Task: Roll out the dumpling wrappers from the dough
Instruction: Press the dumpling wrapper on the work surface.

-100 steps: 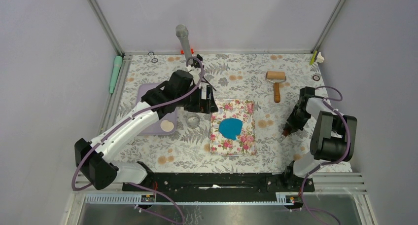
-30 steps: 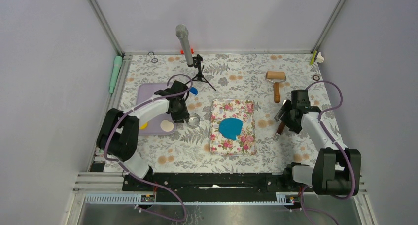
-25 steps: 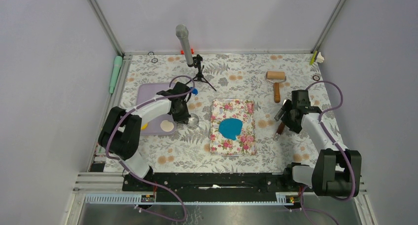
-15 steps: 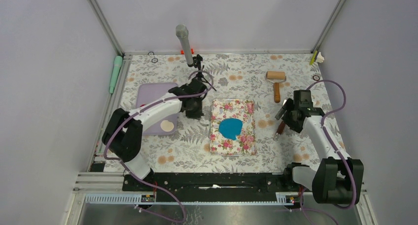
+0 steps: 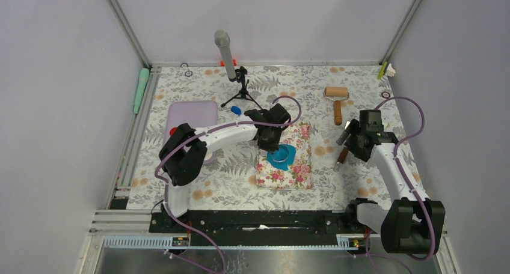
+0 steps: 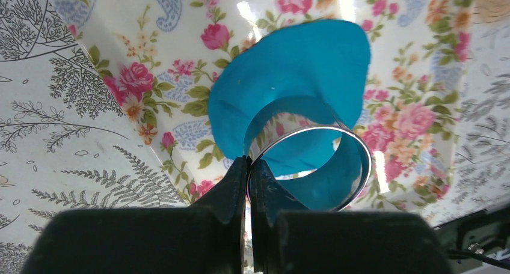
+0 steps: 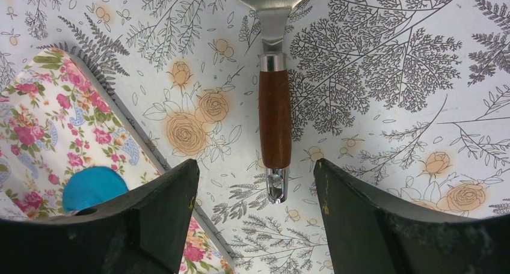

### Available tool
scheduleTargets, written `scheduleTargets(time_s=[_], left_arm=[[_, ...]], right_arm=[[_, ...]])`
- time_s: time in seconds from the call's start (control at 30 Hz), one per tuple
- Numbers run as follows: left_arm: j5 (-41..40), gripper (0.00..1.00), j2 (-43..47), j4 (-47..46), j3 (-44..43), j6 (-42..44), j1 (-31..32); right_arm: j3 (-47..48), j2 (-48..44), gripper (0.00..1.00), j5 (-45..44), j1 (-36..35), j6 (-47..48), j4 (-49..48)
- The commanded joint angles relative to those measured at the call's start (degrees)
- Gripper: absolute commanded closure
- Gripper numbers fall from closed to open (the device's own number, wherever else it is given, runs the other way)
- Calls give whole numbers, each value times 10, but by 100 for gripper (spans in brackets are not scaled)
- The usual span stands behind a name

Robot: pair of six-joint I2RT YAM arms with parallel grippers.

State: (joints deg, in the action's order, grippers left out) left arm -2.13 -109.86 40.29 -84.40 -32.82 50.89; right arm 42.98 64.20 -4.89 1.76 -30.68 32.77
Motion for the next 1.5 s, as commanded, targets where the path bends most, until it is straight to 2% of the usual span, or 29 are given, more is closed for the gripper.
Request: scheduleTargets(time_s=[0.0, 0.83, 1.37, 1.47], left_arm=[[-6, 100, -5, 0, -23, 10, 1], [18, 100, -35, -17, -33, -3, 3], [6, 100, -43, -19, -36, -9, 2], [4, 88, -44, -17, -36, -9, 2]], right_arm=[[5, -11, 22, 5, -4, 8, 9], [-13, -9, 22, 15, -3, 11, 3], [-18, -19, 22, 20, -4, 13, 2], [-15, -21, 22, 22, -3, 11, 7]])
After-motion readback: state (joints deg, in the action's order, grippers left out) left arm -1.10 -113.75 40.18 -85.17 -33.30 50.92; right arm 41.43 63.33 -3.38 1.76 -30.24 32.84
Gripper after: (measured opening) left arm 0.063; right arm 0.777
